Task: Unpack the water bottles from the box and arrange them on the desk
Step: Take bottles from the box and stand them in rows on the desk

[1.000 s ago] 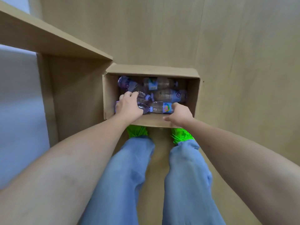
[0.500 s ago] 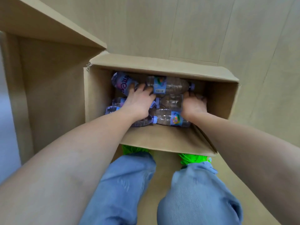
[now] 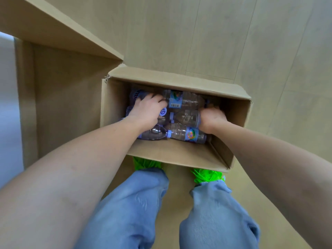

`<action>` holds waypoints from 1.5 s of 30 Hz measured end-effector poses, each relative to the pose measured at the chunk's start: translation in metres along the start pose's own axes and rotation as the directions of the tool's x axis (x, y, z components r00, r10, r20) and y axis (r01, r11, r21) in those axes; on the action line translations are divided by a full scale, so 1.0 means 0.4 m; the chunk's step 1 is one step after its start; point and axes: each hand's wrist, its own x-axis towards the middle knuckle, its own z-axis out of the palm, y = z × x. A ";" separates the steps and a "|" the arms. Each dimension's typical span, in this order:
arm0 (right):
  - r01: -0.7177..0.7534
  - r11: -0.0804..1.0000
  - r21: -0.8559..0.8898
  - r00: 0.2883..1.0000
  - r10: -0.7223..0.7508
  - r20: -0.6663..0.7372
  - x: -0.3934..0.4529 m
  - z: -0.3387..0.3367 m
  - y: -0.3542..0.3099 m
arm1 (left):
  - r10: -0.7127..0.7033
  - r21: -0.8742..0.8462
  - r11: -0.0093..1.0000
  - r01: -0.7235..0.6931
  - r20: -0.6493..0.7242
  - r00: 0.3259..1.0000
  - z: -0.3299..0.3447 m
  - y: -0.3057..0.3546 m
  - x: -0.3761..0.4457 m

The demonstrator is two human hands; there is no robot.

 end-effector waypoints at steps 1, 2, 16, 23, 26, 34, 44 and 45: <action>-0.009 1.000 -0.014 1.000 0.009 0.022 0.012 0.008 -0.005 | -0.004 -0.009 1.000 0.004 -0.020 1.000 0.006 -0.006 0.003; -0.015 0.999 -0.040 0.999 0.016 0.038 0.024 0.023 -0.012 | -0.012 -0.018 1.000 0.011 -0.047 0.999 0.017 -0.007 0.008; -0.031 0.999 0.033 0.997 0.028 0.075 -0.010 0.066 -0.010 | -0.118 -0.137 0.985 0.103 -0.108 0.987 0.019 0.007 -0.008; -0.025 0.969 0.244 0.995 -0.001 0.103 -0.281 0.013 -0.030 | -0.366 -0.441 0.861 0.254 -0.188 0.911 -0.155 0.024 -0.164; -0.069 0.898 0.434 0.995 0.032 0.091 -0.392 -0.103 -0.028 | -0.357 -0.467 0.846 0.259 -0.134 0.925 -0.274 0.089 -0.266; 0.086 0.734 0.673 0.986 0.033 -0.163 -0.762 -0.558 -0.027 | -0.447 -0.530 0.804 0.272 -0.235 0.863 -0.726 0.220 -0.561; 0.482 0.555 0.678 0.868 -0.196 -0.456 -1.284 -1.035 -0.185 | -0.569 -0.601 0.767 0.225 -0.473 0.673 -1.249 0.328 -1.016; 0.519 0.548 0.656 0.847 -0.229 -0.479 -1.331 -1.067 -0.212 | -0.575 -0.606 0.767 0.212 -0.500 0.648 -1.285 0.327 -1.070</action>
